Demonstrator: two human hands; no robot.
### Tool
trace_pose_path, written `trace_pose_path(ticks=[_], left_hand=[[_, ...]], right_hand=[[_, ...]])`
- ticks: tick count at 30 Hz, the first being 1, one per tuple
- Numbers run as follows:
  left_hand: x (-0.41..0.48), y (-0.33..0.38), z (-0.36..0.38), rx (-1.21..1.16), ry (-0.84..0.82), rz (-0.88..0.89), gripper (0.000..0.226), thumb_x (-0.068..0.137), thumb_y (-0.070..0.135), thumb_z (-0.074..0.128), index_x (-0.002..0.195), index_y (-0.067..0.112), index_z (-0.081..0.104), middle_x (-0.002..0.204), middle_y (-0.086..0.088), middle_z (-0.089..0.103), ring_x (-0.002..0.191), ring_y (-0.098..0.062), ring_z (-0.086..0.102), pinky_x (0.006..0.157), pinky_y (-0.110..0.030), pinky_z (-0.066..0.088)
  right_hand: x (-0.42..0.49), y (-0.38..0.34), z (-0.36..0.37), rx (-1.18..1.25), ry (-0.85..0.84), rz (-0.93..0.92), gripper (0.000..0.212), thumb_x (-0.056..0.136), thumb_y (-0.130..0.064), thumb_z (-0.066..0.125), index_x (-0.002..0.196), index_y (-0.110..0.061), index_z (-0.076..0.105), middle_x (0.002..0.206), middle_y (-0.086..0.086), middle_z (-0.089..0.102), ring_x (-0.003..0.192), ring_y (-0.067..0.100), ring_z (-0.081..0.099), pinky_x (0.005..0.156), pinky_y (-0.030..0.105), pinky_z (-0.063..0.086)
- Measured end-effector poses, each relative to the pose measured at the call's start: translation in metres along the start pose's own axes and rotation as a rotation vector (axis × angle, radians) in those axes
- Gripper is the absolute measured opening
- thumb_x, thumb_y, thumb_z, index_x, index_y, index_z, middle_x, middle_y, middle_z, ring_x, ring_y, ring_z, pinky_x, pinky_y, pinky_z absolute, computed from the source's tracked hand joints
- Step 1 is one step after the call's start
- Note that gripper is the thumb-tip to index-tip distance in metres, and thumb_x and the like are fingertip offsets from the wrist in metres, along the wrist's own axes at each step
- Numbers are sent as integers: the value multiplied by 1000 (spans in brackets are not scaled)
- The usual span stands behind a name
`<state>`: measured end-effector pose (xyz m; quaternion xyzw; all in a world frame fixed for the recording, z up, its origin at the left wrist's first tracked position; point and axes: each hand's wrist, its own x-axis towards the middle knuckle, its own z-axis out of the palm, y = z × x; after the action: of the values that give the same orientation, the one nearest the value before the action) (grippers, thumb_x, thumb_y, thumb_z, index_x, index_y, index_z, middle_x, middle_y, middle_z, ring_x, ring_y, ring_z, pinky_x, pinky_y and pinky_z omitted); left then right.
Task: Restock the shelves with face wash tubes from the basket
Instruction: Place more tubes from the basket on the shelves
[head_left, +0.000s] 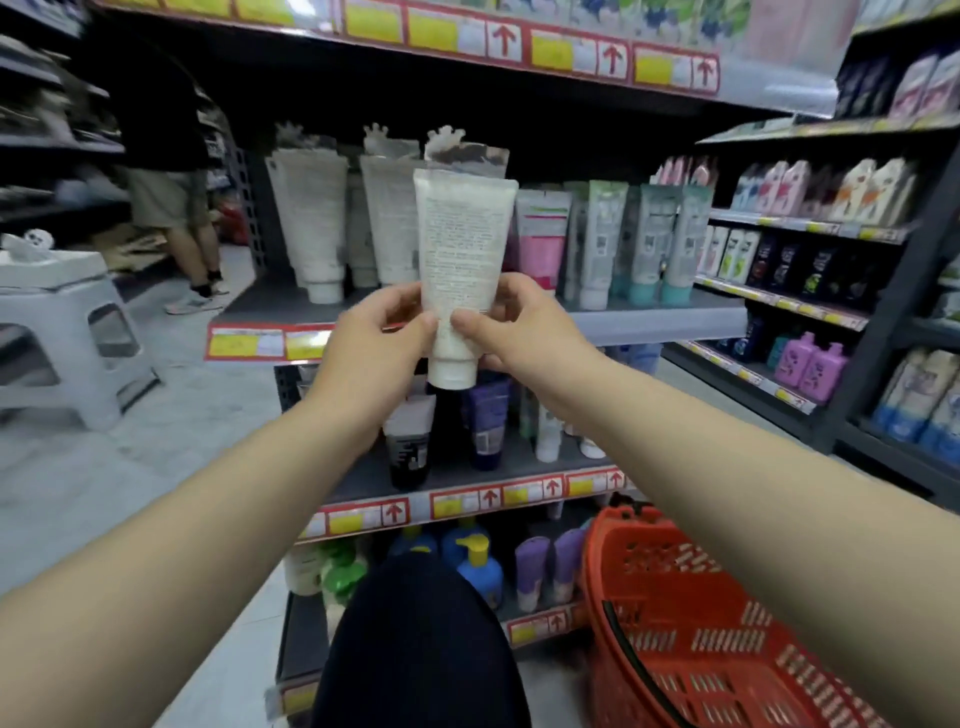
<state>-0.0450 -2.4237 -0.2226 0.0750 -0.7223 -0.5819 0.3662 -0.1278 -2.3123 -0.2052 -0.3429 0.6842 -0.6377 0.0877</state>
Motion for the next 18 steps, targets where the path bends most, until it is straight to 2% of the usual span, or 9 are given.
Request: trace_pose_path(ticks=[2,4,6,9,11,15,18], left_hand=[[11,4,-17,73,8,35,38,91,6,54,126,21,60,110,13,67,95,7,61,73,-4,48],[23,6,-32,114,7,59,45,90,1,51,130,20,56,119,12,65,106,4,59,88,-11,48],[35,6,-44,140,-20,74,54,87,-6,46,131,25,56,119,17,64,111,4,57,96,-19,46],[53,4,-64,177,2,96,59,88,-7,43,117,43,57,102,33,63,100,18,57,82,-7,46],[63,2,-76,174,25,94,53,90,-3,47,105,47,58,95,36,63,94,20,57,77,-4,45],[79,-15,-93,239,37,40,46,89,0,50,119,33,60,101,26,63,100,8,59,83,-15,47],[86,-28,-102,326,8,-3,54,85,-2,50,130,28,55,111,19,64,108,0,59,94,-25,47]], right_hand=[[22,-5,18,-13,49,-19,35,85,-10,67,117,-12,51,105,2,65,96,15,64,85,33,56],[42,-10,36,-15,100,-39,37,84,-11,68,118,-12,53,111,6,65,102,19,64,91,40,54],[59,-15,54,-26,131,-77,38,85,-9,67,121,-10,53,113,5,65,100,16,62,91,34,52],[81,-21,79,-60,126,-139,39,86,-11,65,124,-11,53,107,-1,61,92,9,56,81,22,45],[97,-20,95,-70,111,-133,39,87,-11,65,124,-10,52,113,2,61,96,10,55,84,22,44],[124,-2,123,-118,86,-78,39,85,-13,66,122,-10,53,121,8,62,113,22,58,100,37,46],[135,8,131,-230,56,-78,41,86,-18,66,124,-11,53,123,8,62,114,22,57,101,37,45]])
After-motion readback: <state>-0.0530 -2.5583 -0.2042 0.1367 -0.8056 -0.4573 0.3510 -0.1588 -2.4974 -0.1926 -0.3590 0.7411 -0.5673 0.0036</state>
